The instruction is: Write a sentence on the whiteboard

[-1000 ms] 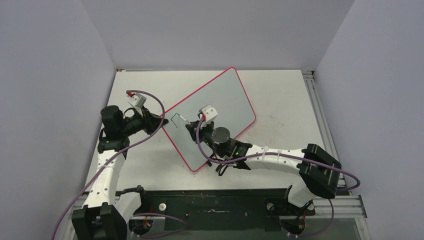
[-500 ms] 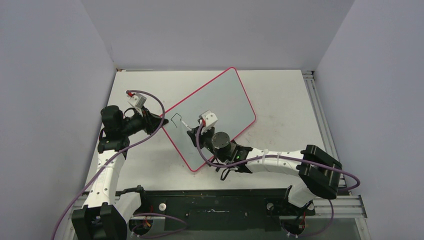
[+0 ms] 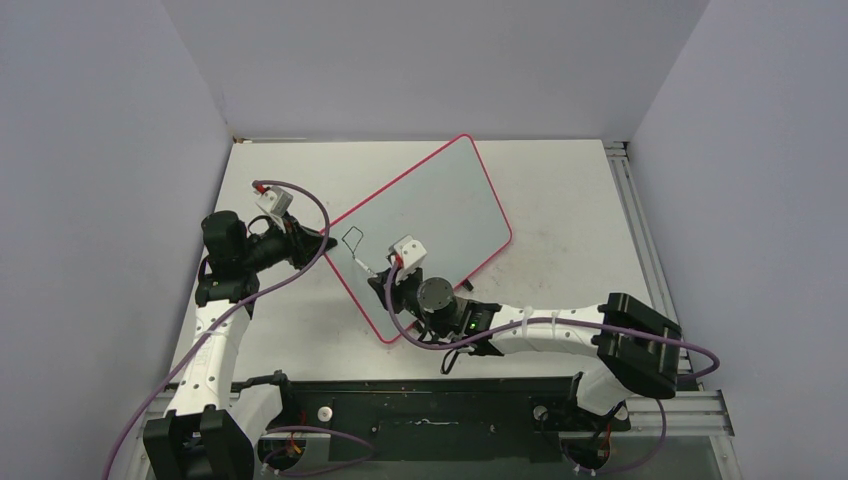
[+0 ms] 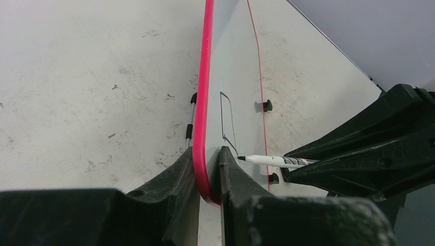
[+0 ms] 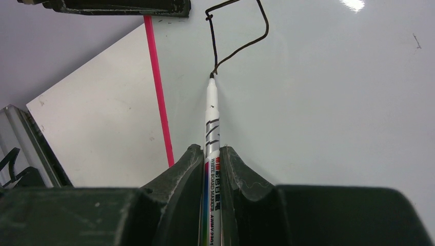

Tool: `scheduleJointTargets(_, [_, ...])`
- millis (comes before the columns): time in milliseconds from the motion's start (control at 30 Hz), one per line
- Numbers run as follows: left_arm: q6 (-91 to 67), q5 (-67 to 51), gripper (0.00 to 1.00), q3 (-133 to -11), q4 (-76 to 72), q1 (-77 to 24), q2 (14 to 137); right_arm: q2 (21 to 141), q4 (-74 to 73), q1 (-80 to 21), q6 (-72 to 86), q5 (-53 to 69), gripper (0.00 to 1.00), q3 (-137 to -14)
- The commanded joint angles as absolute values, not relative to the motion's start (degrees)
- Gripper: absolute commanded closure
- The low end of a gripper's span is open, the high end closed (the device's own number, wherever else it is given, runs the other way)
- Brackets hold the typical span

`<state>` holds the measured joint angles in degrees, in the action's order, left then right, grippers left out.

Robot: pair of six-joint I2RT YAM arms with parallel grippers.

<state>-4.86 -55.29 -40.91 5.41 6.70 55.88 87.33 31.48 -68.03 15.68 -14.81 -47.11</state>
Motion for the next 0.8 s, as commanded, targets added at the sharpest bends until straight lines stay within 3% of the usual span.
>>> scheduleJointTargets(0, [2.9, -53.8, 1.00, -41.1, 8.2, 5.7, 56.0, 84.8, 32.2, -68.6, 15.4, -16.5, 0.95, -47.1])
scheduleJointTargets(467, [3.6, -53.4, 1.00, -41.2, 9.0, 5.6, 56.2, 69.5, 24.6, -68.2, 12.9, -17.9, 0.95, -45.3])
scheduleJointTargets(767, [3.9, -52.9, 1.00, -41.4, 10.2, 5.6, 56.8, 70.0, 23.3, -60.7, 11.2, -9.7, 0.95, -46.4])
